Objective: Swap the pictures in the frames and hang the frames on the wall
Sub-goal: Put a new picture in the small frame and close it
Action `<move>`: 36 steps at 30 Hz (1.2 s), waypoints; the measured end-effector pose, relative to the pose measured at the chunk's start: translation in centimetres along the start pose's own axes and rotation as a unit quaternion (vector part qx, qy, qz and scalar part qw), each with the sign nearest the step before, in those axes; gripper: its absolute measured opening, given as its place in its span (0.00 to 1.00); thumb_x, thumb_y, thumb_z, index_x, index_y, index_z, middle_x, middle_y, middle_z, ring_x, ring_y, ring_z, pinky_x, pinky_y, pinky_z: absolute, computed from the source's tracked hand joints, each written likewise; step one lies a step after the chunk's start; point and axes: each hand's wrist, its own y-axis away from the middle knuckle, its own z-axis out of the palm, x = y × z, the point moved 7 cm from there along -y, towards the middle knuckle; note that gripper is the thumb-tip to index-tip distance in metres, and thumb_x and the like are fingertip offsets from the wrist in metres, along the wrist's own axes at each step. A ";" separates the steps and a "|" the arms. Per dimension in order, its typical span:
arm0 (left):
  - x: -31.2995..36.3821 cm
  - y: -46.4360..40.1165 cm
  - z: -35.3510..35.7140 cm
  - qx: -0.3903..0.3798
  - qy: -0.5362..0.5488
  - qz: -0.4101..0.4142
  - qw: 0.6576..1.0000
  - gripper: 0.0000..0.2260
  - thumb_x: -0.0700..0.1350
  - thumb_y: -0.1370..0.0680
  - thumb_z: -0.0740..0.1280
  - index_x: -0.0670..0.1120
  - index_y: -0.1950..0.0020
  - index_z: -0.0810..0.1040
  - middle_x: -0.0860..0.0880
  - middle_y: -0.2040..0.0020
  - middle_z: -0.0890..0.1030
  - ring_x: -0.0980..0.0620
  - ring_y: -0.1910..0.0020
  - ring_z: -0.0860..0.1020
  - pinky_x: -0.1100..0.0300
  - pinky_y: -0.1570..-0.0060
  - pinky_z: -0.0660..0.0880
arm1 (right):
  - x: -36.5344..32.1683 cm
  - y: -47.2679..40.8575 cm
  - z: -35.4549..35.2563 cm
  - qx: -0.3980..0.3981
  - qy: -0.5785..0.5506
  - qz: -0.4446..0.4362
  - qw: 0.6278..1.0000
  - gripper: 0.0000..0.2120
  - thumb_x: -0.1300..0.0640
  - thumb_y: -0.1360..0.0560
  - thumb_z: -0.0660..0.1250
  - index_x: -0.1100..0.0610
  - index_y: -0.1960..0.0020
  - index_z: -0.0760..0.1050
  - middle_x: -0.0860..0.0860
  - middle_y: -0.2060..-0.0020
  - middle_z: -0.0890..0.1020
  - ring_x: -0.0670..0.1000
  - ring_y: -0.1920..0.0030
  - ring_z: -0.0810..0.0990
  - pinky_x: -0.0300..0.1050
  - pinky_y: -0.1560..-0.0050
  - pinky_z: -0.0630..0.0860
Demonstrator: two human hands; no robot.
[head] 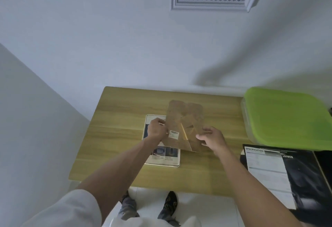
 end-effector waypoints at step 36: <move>-8.5 -0.1 -7.2 0.019 -0.087 0.058 0.994 0.15 0.33 0.37 0.79 0.42 0.52 0.86 0.47 0.54 0.85 0.48 0.54 0.83 0.56 0.51 0.81 | 1.1 4.1 9.0 -0.003 0.302 -0.090 0.949 0.19 0.60 0.34 0.80 0.60 0.48 0.76 0.49 0.58 0.80 0.54 0.53 0.80 0.46 0.52 0.75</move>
